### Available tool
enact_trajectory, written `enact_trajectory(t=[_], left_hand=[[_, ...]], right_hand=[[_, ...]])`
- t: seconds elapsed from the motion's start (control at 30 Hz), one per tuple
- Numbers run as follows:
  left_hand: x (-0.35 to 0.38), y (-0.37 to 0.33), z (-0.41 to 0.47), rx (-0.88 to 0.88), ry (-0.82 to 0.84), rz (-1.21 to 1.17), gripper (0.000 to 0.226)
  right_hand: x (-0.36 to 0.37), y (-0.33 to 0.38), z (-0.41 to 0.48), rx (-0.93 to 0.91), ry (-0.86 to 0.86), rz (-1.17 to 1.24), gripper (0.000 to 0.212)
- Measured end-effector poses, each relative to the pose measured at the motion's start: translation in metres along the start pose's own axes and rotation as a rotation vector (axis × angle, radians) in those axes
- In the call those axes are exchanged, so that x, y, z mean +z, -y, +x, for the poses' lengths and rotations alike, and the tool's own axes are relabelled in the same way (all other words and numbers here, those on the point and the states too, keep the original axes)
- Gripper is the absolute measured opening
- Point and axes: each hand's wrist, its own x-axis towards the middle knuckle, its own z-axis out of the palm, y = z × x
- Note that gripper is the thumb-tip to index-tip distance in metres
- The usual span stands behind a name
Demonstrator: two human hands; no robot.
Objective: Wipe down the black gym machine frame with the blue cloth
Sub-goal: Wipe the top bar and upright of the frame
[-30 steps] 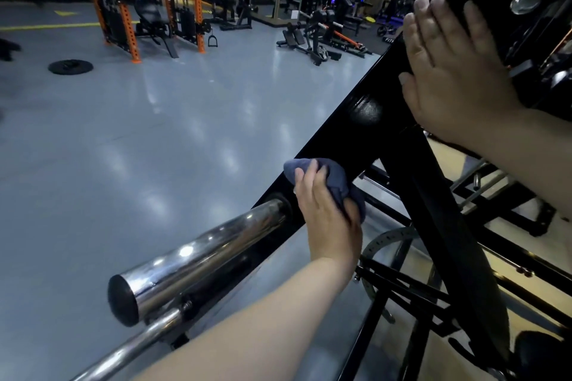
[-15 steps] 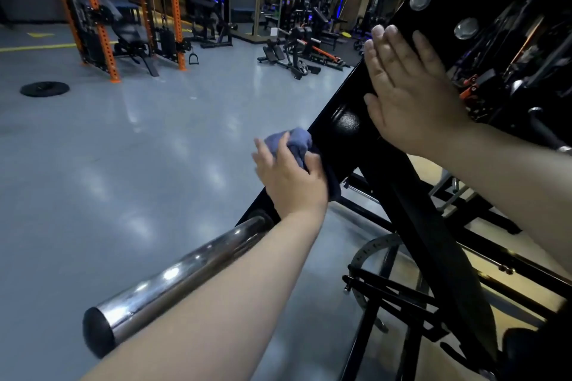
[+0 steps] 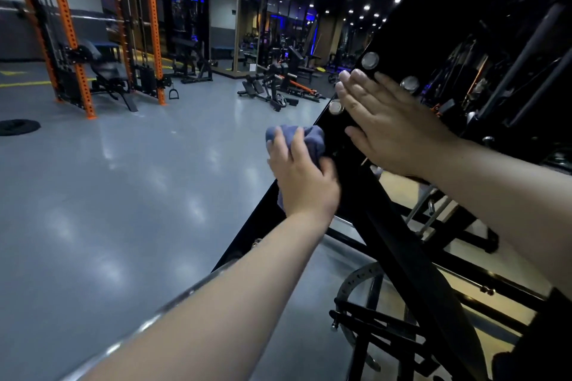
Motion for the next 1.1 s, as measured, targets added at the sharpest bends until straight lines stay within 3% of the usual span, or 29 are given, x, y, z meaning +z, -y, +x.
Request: enact_trajectory(t=[0.13, 0.2, 0.27, 0.4, 0.57, 0.67, 0.73, 0.8, 0.97, 1.03, 1.1], left_hand=[[-0.002, 0.002, 0.004, 0.43, 0.132, 0.13, 0.068], [-0.011, 0.031, -0.012, 0.543, 0.157, 0.224, 0.068], [-0.018, 0.062, -0.032, 0.477, 0.126, 0.233, 0.068], [-0.006, 0.061, -0.046, 0.063, -0.02, 0.097, 0.062], [0.021, -0.016, 0.001, -0.031, -0.137, -0.114, 0.059], [0.021, -0.041, 0.004, 0.246, -0.019, -0.164, 0.057], [0.018, -0.023, -0.012, 0.507, 0.075, -0.041, 0.057], [0.019, 0.006, -0.023, 0.621, 0.053, 0.117, 0.058], [0.03, -0.02, 0.009, 0.066, -0.192, -0.123, 0.06], [0.037, -0.048, 0.035, 0.036, -0.139, -0.217, 0.051], [0.042, -0.06, 0.053, 0.102, -0.018, -0.409, 0.039]], right_hand=[[-0.016, -0.023, 0.006, 0.158, 0.019, -0.174, 0.072], [-0.016, -0.024, 0.006, 0.173, 0.048, -0.183, 0.073], [-0.012, -0.021, 0.006, 0.193, 0.059, -0.113, 0.074], [-0.01, -0.021, 0.005, 0.204, 0.096, -0.046, 0.074], [-0.022, -0.037, 0.004, 0.123, 0.13, 0.044, 0.067], [-0.036, -0.06, 0.002, 0.155, 0.146, -0.003, 0.068], [-0.043, -0.071, -0.001, 0.216, 0.206, -0.033, 0.077], [-0.045, -0.075, -0.003, 0.216, 0.261, -0.017, 0.082], [-0.049, -0.081, 0.0, 0.234, 0.34, 0.103, 0.078], [-0.053, -0.076, 0.001, 0.268, 0.267, 0.236, 0.077], [-0.059, -0.063, 0.005, 0.318, 0.042, 0.437, 0.067]])
